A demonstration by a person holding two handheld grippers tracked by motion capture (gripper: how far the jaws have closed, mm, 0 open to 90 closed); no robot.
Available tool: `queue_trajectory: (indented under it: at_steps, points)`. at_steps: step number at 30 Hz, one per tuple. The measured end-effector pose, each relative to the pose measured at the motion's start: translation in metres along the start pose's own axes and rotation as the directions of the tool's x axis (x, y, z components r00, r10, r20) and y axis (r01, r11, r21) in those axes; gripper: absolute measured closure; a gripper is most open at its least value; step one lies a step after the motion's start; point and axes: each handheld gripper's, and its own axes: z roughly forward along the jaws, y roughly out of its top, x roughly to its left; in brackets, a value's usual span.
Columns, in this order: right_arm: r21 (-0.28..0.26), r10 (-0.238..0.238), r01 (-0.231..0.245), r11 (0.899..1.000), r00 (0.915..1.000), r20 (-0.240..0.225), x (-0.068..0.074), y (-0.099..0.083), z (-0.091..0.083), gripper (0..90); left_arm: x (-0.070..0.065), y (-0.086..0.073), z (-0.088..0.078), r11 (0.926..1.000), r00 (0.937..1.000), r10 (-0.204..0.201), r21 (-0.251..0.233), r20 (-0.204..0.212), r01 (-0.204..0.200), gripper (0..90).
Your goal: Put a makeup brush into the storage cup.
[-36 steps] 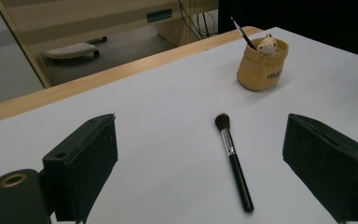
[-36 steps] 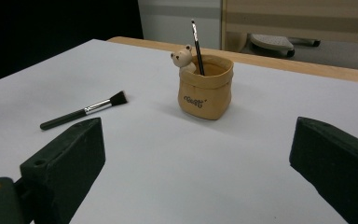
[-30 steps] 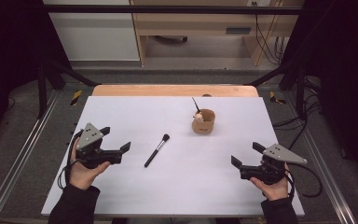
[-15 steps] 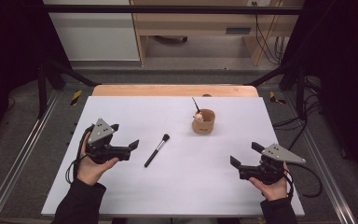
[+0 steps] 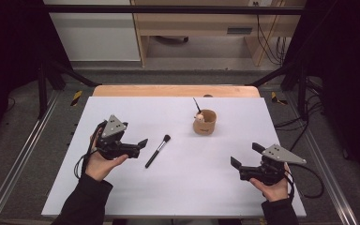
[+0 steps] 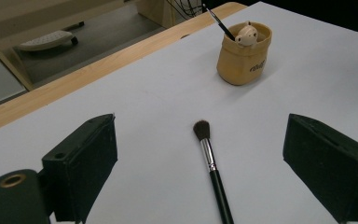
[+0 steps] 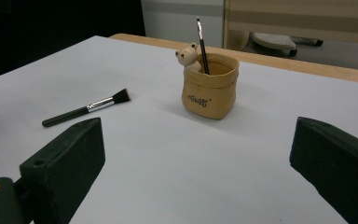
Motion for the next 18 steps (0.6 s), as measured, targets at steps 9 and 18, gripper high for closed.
queue_trajectory:
  at_steps: [9,18]
  points:
    - [0.002,0.008,-0.008,1.000,1.0000,-0.003,0.001,0.000,0.001,3.8,-0.003,0.006,0.018,0.9973,0.9994,0.034,0.065,0.010,-0.035,9.1]
    - [0.005,0.004,-0.004,1.000,1.0000,-0.007,0.003,0.000,0.003,3.8,-0.003,0.006,0.035,0.9888,0.9984,0.052,0.139,0.021,-0.055,9.2]
